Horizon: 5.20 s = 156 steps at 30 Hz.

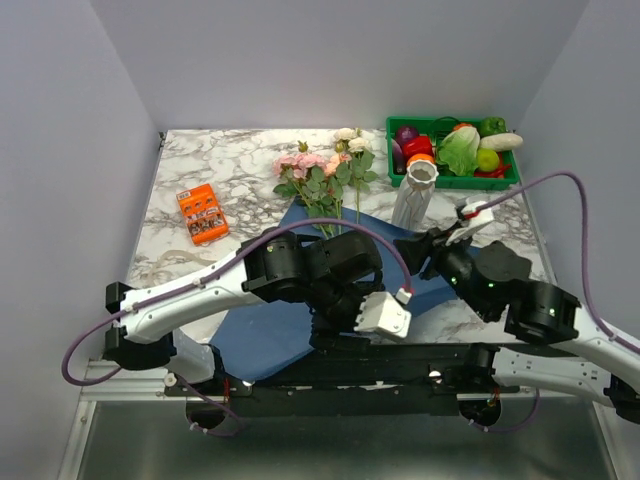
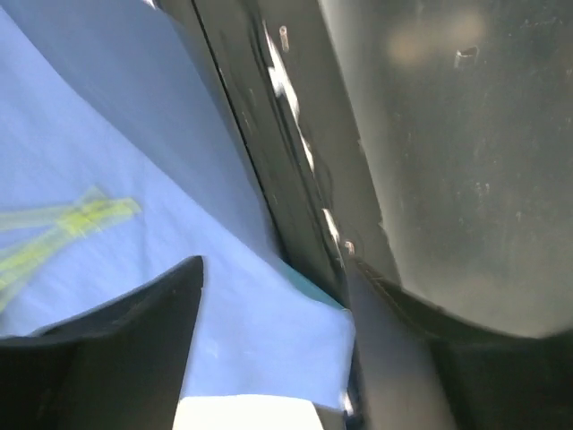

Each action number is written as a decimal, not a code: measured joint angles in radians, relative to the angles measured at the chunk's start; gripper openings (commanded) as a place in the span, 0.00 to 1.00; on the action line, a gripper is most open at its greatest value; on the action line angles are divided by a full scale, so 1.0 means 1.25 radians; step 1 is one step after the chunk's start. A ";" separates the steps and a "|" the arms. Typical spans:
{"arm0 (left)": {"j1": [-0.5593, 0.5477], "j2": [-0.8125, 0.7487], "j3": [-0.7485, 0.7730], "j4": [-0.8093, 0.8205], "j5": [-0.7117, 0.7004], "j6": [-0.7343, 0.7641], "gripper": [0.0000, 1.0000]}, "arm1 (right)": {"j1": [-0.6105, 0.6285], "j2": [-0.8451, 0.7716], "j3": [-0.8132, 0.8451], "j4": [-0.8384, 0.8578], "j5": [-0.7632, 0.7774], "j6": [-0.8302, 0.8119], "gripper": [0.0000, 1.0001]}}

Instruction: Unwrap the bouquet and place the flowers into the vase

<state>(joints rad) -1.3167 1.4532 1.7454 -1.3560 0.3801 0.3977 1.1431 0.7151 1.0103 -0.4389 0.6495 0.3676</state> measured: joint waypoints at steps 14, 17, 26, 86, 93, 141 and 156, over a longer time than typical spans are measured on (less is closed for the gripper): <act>0.013 -0.043 0.278 0.038 -0.040 -0.028 0.99 | 0.000 -0.064 -0.121 -0.231 -0.284 0.199 0.65; 0.132 -0.096 0.163 0.096 -0.053 -0.034 0.99 | 0.000 -0.082 -0.119 -0.280 -0.290 0.203 0.74; 0.484 -0.088 -0.084 0.258 -0.122 -0.085 0.99 | -0.041 0.292 0.187 -0.365 -0.061 0.128 0.80; 0.947 -0.097 -0.535 0.466 -0.091 -0.139 0.99 | -0.345 1.155 0.507 -0.007 -0.443 -0.103 0.01; 0.948 -0.097 -0.535 0.469 -0.096 -0.139 0.99 | -0.345 1.009 0.434 0.023 -0.455 -0.091 0.01; 1.022 -0.096 -0.500 0.443 -0.037 -0.127 0.99 | -0.518 0.506 -0.052 1.039 -0.098 -0.564 0.01; 1.023 -0.099 -0.500 0.441 -0.037 -0.121 0.99 | -0.520 0.410 -0.172 0.998 -0.163 -0.466 0.61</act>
<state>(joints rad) -0.0380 1.3293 1.1198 -0.8047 0.3340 0.2466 0.4934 1.2274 0.7952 0.8089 0.4454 -0.2146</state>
